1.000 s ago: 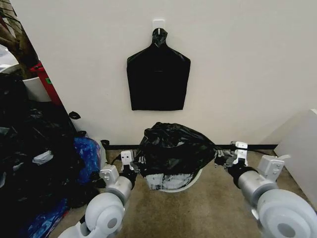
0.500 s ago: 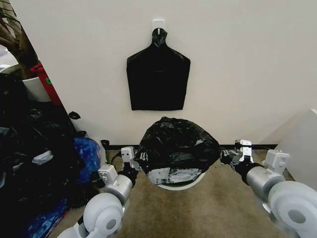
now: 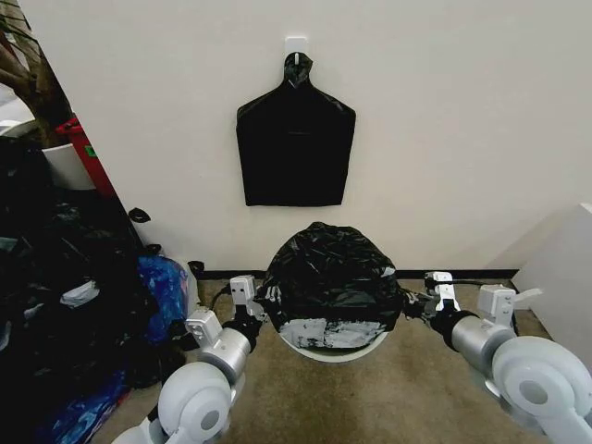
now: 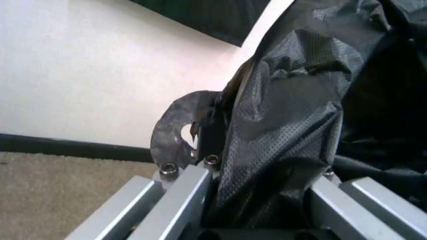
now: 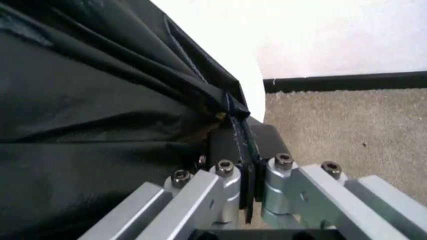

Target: Place the garbage bag over the trash bin.

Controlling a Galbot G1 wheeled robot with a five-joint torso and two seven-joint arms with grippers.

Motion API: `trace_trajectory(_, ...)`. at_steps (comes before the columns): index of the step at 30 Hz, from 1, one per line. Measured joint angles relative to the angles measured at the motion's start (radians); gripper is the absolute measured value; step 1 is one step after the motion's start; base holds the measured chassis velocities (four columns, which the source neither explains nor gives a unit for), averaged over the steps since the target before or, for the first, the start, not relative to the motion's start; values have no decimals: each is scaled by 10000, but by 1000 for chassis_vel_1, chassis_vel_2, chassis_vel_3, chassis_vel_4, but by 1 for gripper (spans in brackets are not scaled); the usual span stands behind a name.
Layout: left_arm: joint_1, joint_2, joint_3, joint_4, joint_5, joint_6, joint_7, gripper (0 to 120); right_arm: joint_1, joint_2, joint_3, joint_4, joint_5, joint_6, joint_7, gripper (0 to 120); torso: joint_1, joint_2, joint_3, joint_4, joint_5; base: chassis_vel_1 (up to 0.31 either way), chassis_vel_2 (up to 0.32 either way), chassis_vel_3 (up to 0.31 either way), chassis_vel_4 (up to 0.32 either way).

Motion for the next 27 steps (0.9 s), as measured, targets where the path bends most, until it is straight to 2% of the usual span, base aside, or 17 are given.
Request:
trace_trajectory(2,1,-14,0,38,-5,0,0,1,-23,1,41,40,-51,-1,-14,0,0,0,0,0,0,0,0,0,0)
trace_trajectory(5,-19,-25,-27,224,11,2,-74,1,-125,-14,189,312,-87,0,189,11,0,0,0,0,-2,0,0,0,0)
trace_trajectory(7,-37,-31,-35,275,16,3,-106,1,-147,-26,217,375,-94,4,251,13,0,0,0,0,-1,0,0,0,0)
trace_trajectory(11,-212,-43,-74,791,150,36,-330,1,-268,-219,337,971,8,182,1133,33,0,0,0,0,-3,0,0,0,0)
trace_trajectory(13,-227,-45,-81,834,162,53,-366,1,-272,-259,354,1036,17,197,1220,34,0,0,0,0,-3,0,0,0,0)
trace_trajectory(18,-171,-108,-137,961,312,107,-633,1,-253,-597,382,1411,-620,398,1319,56,0,0,0,0,0,0,0,0,0)
trace_trajectory(23,-165,-76,-130,960,484,232,-753,1,-272,-853,272,1632,-1735,854,724,71,0,0,0,0,-2,0,0,0,0)
trace_trajectory(26,-228,33,-68,952,863,319,-719,1,-273,-1074,58,1632,-3867,1442,-757,86,0,0,0,-1,-2,0,0,0,0)
trace_trajectory(27,-231,68,-55,943,977,346,-699,1,-259,-1108,8,1632,-4402,1579,-1199,88,0,0,0,0,-2,0,0,0,0)
